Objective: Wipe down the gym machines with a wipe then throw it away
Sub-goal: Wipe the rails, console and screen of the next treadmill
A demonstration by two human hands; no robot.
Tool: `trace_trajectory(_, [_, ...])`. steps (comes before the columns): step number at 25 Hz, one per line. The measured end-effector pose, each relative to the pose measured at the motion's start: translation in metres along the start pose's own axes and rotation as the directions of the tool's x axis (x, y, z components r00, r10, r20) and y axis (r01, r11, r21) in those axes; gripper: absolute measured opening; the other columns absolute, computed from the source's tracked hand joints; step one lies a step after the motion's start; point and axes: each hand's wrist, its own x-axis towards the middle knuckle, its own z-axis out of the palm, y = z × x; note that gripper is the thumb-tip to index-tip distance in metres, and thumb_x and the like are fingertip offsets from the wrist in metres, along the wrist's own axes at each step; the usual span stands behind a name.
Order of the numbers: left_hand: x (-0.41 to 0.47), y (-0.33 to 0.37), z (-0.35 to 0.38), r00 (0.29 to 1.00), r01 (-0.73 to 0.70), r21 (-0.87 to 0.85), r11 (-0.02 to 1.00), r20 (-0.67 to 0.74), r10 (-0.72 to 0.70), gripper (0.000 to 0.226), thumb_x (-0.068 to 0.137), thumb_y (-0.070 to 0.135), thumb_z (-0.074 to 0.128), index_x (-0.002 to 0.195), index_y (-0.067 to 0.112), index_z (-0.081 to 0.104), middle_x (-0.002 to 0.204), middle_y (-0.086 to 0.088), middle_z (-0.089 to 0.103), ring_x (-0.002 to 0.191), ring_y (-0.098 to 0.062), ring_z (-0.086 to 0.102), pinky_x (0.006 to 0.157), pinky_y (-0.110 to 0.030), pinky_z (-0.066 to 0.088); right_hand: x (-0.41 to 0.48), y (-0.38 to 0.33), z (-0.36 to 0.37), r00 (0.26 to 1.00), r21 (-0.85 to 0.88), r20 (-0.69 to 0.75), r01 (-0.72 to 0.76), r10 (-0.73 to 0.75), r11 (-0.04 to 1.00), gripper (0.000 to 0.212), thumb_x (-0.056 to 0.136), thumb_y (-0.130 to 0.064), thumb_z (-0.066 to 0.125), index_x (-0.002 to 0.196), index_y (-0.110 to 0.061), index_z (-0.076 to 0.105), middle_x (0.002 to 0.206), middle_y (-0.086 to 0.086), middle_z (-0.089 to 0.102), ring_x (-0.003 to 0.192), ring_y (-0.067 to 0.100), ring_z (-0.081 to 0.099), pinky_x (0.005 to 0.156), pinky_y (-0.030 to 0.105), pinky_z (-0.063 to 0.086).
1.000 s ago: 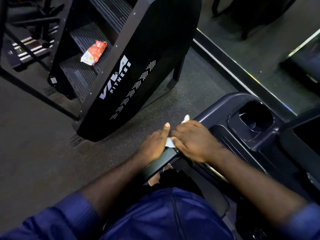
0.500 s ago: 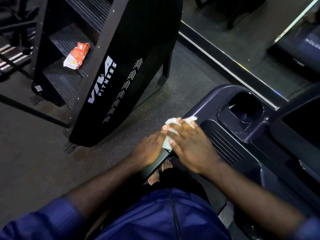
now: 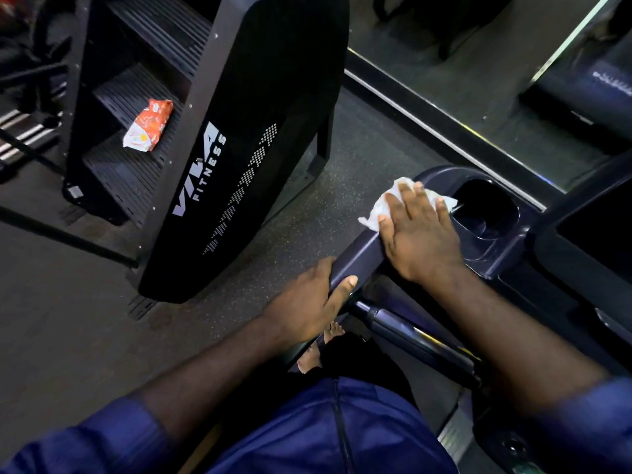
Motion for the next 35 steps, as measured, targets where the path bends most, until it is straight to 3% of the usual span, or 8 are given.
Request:
trace_trajectory(2, [0.004, 0.003, -0.003, 1.0, -0.029, 0.034, 0.999, 0.011, 0.028, 0.061, 0.107, 0.066, 0.031, 0.149, 0.021, 0.034, 0.136, -0.007, 0.062, 0.115, -0.025, 0.063, 0.098, -0.045, 0.053, 0.007, -0.002, -0.004, 0.998, 0.047, 0.016, -0.068, 0.067, 0.997, 0.065, 0.109, -0.048, 0.011, 0.166, -0.018, 0.017, 0.175, 0.007, -0.002, 0.161, 0.026, -0.004, 0.13, 0.047, 0.001])
trace_trajectory(7, [0.022, 0.02, -0.006, 0.994, -0.105, 0.097, 0.99, 0.044, 0.101, 0.068, 0.105, 0.055, 0.046, 0.155, 0.015, 0.025, 0.144, -0.013, 0.052, 0.125, -0.03, 0.056, 0.103, -0.043, 0.047, -0.025, -0.004, 0.009, 0.996, 0.035, 0.045, 0.071, -0.072, 0.997, 0.066, 0.109, -0.052, 0.01, 0.166, -0.019, 0.013, 0.175, 0.008, -0.005, 0.161, 0.027, -0.004, 0.131, 0.046, 0.007])
trace_trajectory(11, [0.047, 0.04, -0.007, 0.989, -0.146, 0.139, 0.98, 0.041, 0.141, 0.092, 0.097, 0.054, 0.059, 0.164, 0.015, 0.009, 0.155, -0.015, 0.038, 0.135, -0.034, 0.049, 0.11, -0.047, 0.045, 0.039, 0.01, -0.016, 0.981, 0.031, 0.097, -0.174, 0.17, 0.984, 0.069, 0.109, -0.05, 0.021, 0.164, -0.01, 0.017, 0.174, 0.017, -0.005, 0.161, 0.032, -0.006, 0.13, 0.047, 0.002])
trace_trajectory(16, [0.047, 0.045, 0.002, 0.989, -0.148, 0.184, 0.972, 0.029, 0.145, 0.092, 0.1, 0.046, 0.055, 0.167, 0.012, 0.001, 0.162, -0.014, 0.028, 0.142, -0.034, 0.043, 0.115, -0.049, 0.04, 0.024, 0.015, -0.002, 0.991, -0.003, 0.075, -0.111, 0.111, 0.994, 0.076, 0.105, -0.056, 0.013, 0.165, -0.009, 0.013, 0.173, 0.021, -0.003, 0.16, 0.036, -0.002, 0.13, 0.048, 0.003])
trace_trajectory(20, [0.049, 0.046, 0.0, 0.989, -0.147, 0.184, 0.972, -0.005, 0.151, 0.09, 0.102, 0.046, 0.054, 0.167, 0.013, 0.001, 0.16, -0.013, 0.03, 0.139, -0.034, 0.045, 0.114, -0.049, 0.041, 0.073, 0.033, -0.032, 0.909, 0.001, 0.158, -0.39, 0.385, 0.921, 0.08, 0.106, -0.056, 0.016, 0.165, -0.003, 0.006, 0.172, 0.023, -0.007, 0.16, 0.036, -0.007, 0.13, 0.048, -0.002])
trace_trajectory(25, [0.048, 0.046, 0.0, 0.992, -0.129, 0.189, 0.973, 0.018, 0.127, 0.092, 0.101, 0.046, 0.055, 0.167, 0.014, 0.0, 0.159, -0.012, 0.03, 0.139, -0.033, 0.043, 0.113, -0.051, 0.041, 0.049, 0.014, -0.009, 0.946, -0.035, 0.125, -0.297, 0.299, 0.954, 0.083, 0.105, -0.062, 0.019, 0.165, -0.008, 0.003, 0.171, 0.024, -0.011, 0.159, 0.039, -0.01, 0.127, 0.049, -0.006])
trace_trajectory(29, [0.05, 0.047, 0.002, 0.991, -0.129, 0.167, 0.977, 0.005, 0.13, 0.092, 0.1, 0.047, 0.056, 0.167, 0.018, 0.001, 0.156, -0.009, 0.032, 0.137, -0.032, 0.044, 0.113, -0.053, 0.043, 0.089, 0.061, -0.052, 0.79, -0.038, 0.265, -0.564, 0.553, 0.825, 0.089, 0.101, -0.068, 0.017, 0.165, -0.006, 0.013, 0.17, 0.029, 0.006, 0.158, 0.044, 0.006, 0.129, 0.05, 0.006])
trace_trajectory(35, [0.054, 0.045, 0.001, 0.993, -0.121, 0.15, 0.981, 0.022, 0.119, 0.091, 0.099, 0.046, 0.057, 0.166, 0.023, 0.001, 0.154, -0.008, 0.032, 0.136, -0.032, 0.045, 0.113, -0.052, 0.043, 0.06, 0.024, -0.019, 0.906, -0.067, 0.165, -0.385, 0.391, 0.92, 0.092, 0.101, -0.068, 0.021, 0.164, -0.004, 0.003, 0.169, 0.032, -0.005, 0.158, 0.045, -0.006, 0.126, 0.053, -0.008])
